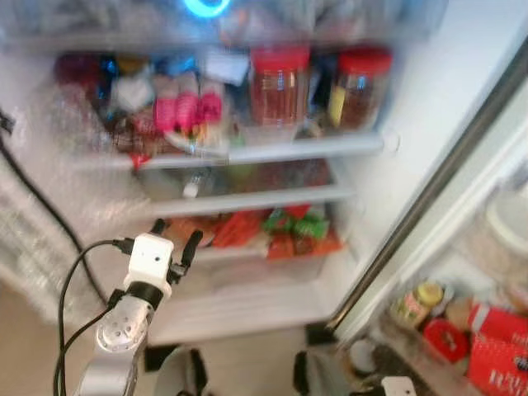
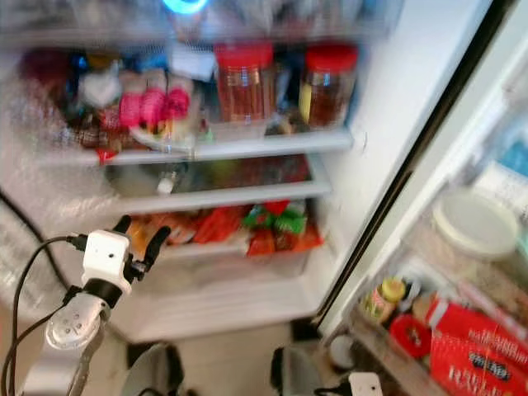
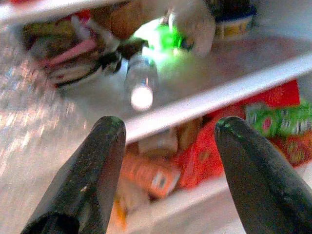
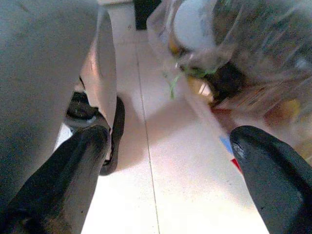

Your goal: Restocking fridge

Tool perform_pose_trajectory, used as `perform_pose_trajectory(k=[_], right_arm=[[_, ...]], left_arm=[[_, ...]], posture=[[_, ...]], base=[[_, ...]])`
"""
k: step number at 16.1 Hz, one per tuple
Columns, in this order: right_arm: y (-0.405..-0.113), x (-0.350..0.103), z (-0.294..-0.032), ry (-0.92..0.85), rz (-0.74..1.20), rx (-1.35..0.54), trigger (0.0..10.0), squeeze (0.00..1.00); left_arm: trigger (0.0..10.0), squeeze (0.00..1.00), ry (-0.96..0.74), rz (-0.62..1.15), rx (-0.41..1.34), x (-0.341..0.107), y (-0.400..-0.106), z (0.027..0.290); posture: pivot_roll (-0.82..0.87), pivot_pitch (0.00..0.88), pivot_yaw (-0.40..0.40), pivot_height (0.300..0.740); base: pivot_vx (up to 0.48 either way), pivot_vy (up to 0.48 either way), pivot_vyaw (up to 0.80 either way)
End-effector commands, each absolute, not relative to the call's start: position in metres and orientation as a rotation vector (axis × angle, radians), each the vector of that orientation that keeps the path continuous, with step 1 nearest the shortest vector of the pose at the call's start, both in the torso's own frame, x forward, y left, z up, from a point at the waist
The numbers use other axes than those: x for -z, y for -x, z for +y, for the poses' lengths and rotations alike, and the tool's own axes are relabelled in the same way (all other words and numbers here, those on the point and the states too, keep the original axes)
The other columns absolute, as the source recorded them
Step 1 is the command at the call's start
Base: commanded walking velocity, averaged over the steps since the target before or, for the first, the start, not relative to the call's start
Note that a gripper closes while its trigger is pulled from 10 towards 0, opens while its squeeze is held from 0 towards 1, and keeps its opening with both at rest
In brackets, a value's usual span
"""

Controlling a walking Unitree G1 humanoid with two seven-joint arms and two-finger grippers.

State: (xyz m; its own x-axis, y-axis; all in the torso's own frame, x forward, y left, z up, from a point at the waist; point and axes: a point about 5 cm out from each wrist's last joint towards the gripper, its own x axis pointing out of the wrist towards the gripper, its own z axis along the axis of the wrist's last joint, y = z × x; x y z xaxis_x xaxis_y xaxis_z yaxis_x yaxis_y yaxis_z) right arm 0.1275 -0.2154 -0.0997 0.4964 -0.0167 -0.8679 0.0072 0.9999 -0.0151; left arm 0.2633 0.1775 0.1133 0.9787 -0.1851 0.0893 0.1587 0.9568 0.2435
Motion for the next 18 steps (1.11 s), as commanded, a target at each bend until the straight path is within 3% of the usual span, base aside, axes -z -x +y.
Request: perform_pose_trajectory(k=[1, 12, 18], right_arm=[[-0.126, 0.102, -0.208, -0.009, 1.057, -0.001, 10.0, 0.00], [-0.126, 0.102, -0.208, -0.010, 1.058, -0.008, 10.0, 0.00], [-0.127, 0.102, -0.207, -0.013, 1.057, -0.007, 10.0, 0.00]], left_arm=[[10.0, 0.00, -0.249, -0.119, 0.172, -0.116, -0.263, 0.178], [10.0, 0.00, -0.222, -0.085, 0.135, -0.110, -0.261, 0.184], [10.0, 0.00, -0.091, 0.244, -0.029, -0.040, -0.252, 0.219]], posture=[[-0.04, 0.078, -0.041, 0.618], [-0.04, 0.083, -0.042, 0.618], [-0.04, 0.079, -0.040, 0.618]], base=[[-0.315, 0.000, 0.00], [-0.313, 0.000, 0.00], [-0.048, 0.000, 0.00]])
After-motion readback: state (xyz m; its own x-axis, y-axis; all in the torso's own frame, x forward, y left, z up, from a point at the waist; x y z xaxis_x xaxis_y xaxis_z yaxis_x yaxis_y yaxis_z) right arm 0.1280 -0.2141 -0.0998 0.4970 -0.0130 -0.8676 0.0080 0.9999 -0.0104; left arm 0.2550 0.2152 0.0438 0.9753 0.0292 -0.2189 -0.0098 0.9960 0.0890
